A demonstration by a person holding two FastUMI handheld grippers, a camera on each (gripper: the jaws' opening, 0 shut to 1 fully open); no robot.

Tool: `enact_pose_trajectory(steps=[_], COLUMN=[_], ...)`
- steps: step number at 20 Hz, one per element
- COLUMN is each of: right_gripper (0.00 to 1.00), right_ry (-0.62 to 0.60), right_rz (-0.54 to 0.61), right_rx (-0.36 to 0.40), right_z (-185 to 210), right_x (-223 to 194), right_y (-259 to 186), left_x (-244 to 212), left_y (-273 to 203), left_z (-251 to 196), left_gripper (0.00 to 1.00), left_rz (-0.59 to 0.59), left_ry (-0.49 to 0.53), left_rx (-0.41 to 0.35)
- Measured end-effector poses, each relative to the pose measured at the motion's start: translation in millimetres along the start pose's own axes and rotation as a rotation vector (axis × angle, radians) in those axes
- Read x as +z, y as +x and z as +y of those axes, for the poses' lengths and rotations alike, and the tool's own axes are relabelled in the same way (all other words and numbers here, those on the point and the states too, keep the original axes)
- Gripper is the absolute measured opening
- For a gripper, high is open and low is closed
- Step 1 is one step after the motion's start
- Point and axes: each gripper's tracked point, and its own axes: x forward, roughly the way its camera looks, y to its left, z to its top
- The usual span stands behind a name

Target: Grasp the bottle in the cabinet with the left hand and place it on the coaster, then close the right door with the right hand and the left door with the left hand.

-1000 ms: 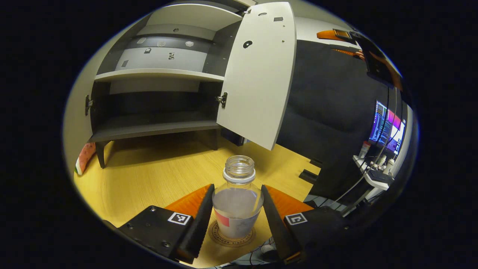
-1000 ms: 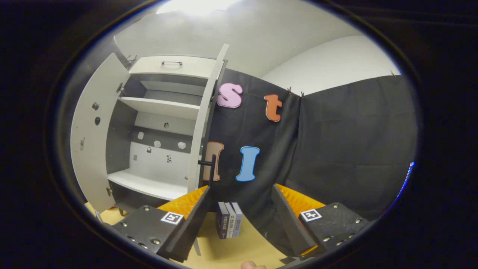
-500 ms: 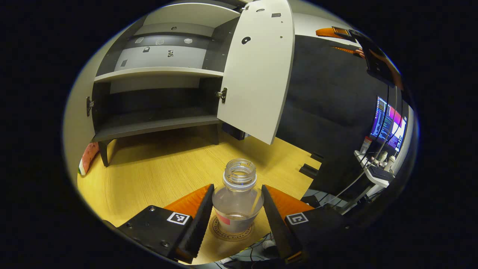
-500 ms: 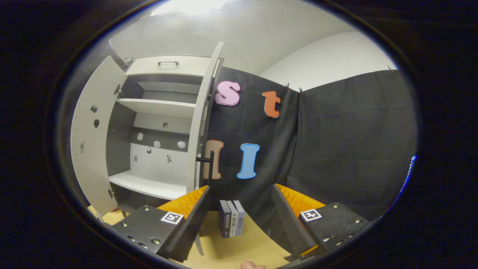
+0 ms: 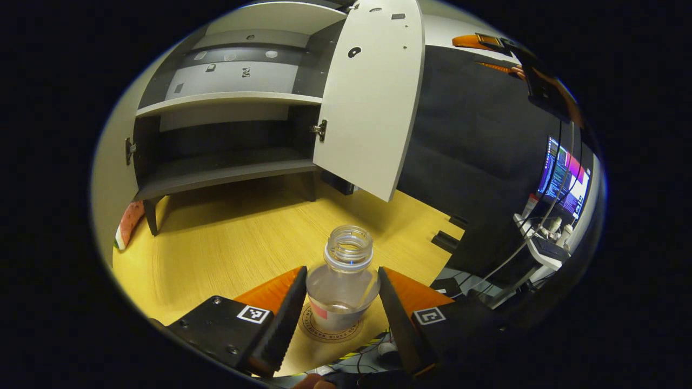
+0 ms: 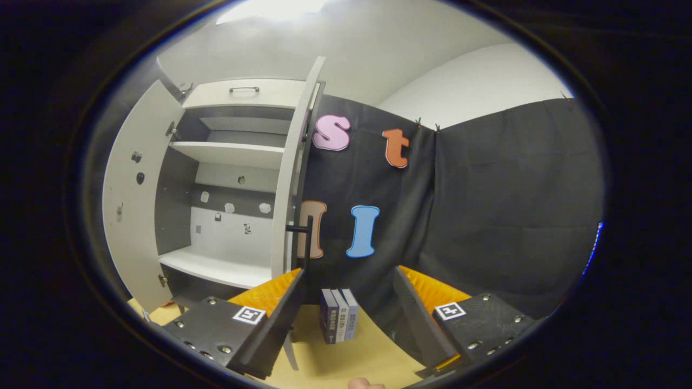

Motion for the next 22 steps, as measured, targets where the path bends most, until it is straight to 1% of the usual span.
enact_pose_trajectory(steps=[2,4,7,10,12,13,14,15,17,21,22], right_gripper=[0.98,0.98,0.98,0.98,0.98,0.98,0.98,0.98,0.98,0.98,0.94], right_ry=[0.001,0.005,0.016,0.025,0.034,0.039,0.043,0.042,0.035,0.039,0.044], right_rz=[0.0,0.002,0.003,0.002,0.002,0.002,0.002,0.001,-0.001,-0.005,-0.007], right_rx=[-0.002,-0.005,-0.009,-0.013,-0.015,-0.015,-0.014,-0.015,-0.011,0.019,0.027], right_z=[-1,-3,-7,-8,-11,-12,-12,-14,-14,-10,-9], right_x=[-1,-3,-6,-6,-8,-9,-9,-10,-10,-11,-11], right_y=[1,2,4,8,12,13,15,16,20,28,30], left_x=[15,30,55,87,114,129,142,157,184,243,254], left_y=[-3,-6,-12,-20,-26,-29,-32,-36,-43,-71,-79], left_z=[-3,-4,-6,-2,4,7,11,18,31,57,62], left_gripper=[0.82,0.82,0.82,0.82,0.82,0.84,0.88,0.96,0.96,0.96,0.96], left_rz=[-0.04,-0.071,-0.116,-0.171,-0.22,-0.243,-0.265,-0.284,-0.316,-0.4,-0.419], left_ry=[-0.023,-0.046,-0.046,-0.027,-0.022,-0.025,-0.027,-0.024,-0.021,-0.052,-0.059], left_rx=[-0.013,-0.009,0.002,0.031,0.068,0.085,0.11,0.142,0.21,0.366,0.401])
